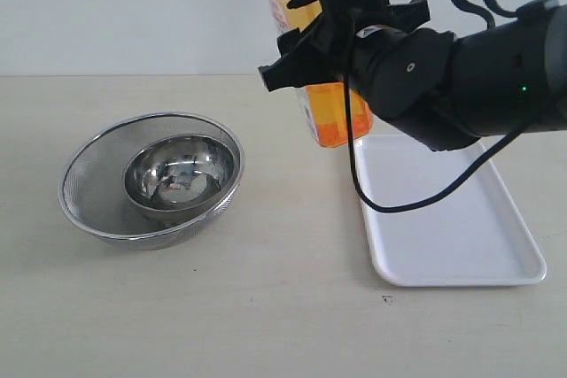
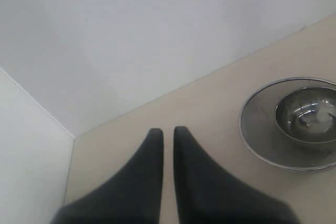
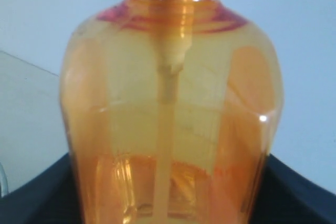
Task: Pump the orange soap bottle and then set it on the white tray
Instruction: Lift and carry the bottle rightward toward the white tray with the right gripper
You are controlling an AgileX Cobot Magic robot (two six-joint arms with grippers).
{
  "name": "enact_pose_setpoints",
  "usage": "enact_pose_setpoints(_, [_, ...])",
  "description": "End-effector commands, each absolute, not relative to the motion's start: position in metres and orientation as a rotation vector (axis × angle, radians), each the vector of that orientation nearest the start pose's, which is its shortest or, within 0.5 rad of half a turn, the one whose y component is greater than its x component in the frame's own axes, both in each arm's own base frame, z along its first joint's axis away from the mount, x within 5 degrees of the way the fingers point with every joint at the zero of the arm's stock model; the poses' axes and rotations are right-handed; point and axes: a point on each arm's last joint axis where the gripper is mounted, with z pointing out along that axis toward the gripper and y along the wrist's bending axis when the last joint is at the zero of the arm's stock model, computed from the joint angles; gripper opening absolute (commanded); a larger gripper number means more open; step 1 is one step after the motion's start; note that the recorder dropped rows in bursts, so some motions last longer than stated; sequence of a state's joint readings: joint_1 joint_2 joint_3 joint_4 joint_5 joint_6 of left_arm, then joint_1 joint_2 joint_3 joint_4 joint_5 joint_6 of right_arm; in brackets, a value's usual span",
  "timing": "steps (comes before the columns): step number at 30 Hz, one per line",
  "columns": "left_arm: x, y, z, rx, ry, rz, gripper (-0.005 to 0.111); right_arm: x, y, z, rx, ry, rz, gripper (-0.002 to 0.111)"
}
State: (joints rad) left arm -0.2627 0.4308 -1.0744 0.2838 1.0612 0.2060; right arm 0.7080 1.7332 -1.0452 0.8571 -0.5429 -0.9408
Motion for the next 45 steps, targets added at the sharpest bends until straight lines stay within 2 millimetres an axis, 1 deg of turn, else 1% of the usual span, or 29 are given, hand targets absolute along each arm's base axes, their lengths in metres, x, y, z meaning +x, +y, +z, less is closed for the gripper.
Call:
enact_pose_setpoints(1, [0.020,0.018,0.432,0.389,1.828,0.287,0.005,0.317,0.212,0.277,-0.369,1.604,-0.064,0.000])
enact_pose_setpoints(8, [0.020,0.018,0.432,0.389,1.828,0.287,0.005,0.318,0.211,0.275,-0.382,1.617,-0.092,0.000])
enact_pose_setpoints(12, [0.020,0.018,0.432,0.389,1.828,0.287,0.005,0.316,0.209,0.280,-0.385,1.608,-0.098,0.000])
enact_pose_setpoints(17, [0.020,0.018,0.432,0.389,1.828,0.287,0.005,0.318,0.194,0.293,-0.325,1.612,-0.089,0.000])
enact_pose_setpoints(22, [0.020,0.018,0.432,0.389,1.828,0.287,0.005,0.318,0.180,0.305,-0.339,1.627,-0.069,0.000])
enact_pose_setpoints(30, [0.020,0.018,0.432,0.389,1.828,0.287,0.005,0.319,0.179,0.305,-0.353,1.617,-0.098,0.000])
enact_pose_setpoints(37, [0.020,0.018,0.432,0.389,1.828,0.287,0.005,0.327,0.167,0.301,-0.347,1.669,-0.091,0.000])
enact_pose_setpoints(41, [0.020,0.018,0.432,0.389,1.828,0.287,0.005,0.327,0.164,0.302,-0.356,1.670,-0.094,0.000])
enact_pose_setpoints(45, [0.020,0.018,0.432,0.389,1.828,0.287,0.005,0.324,0.162,0.310,-0.356,1.650,-0.103,0.000])
